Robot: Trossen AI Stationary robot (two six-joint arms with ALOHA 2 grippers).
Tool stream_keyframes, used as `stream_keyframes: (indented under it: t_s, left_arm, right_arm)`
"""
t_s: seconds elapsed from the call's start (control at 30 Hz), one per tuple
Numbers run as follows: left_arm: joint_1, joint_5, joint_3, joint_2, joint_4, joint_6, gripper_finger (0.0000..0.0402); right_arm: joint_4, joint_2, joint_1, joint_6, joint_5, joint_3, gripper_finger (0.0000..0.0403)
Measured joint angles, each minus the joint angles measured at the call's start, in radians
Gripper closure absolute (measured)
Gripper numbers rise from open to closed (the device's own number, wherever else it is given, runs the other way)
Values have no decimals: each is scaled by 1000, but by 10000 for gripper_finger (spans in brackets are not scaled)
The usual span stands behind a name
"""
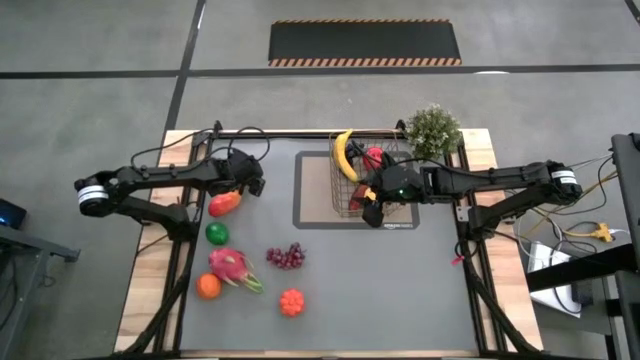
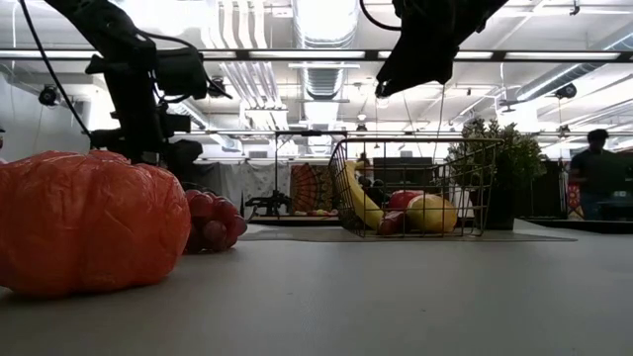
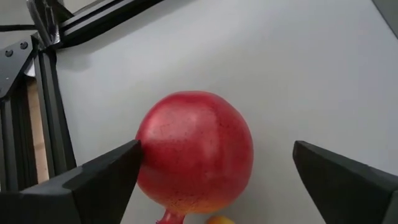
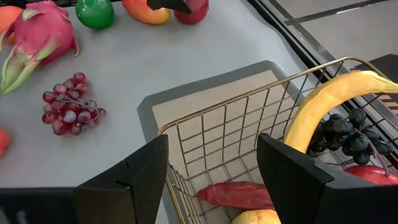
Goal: Build produce basket
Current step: Put the pomegranate into the wire basket
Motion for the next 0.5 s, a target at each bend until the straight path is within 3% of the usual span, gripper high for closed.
stream_keyframes:
  t_s: [0.5]
  left_arm:
    - [2,-21,28,-1,-1,98,2]
  right_arm:
    - [0,0,0,10,0,0,174]
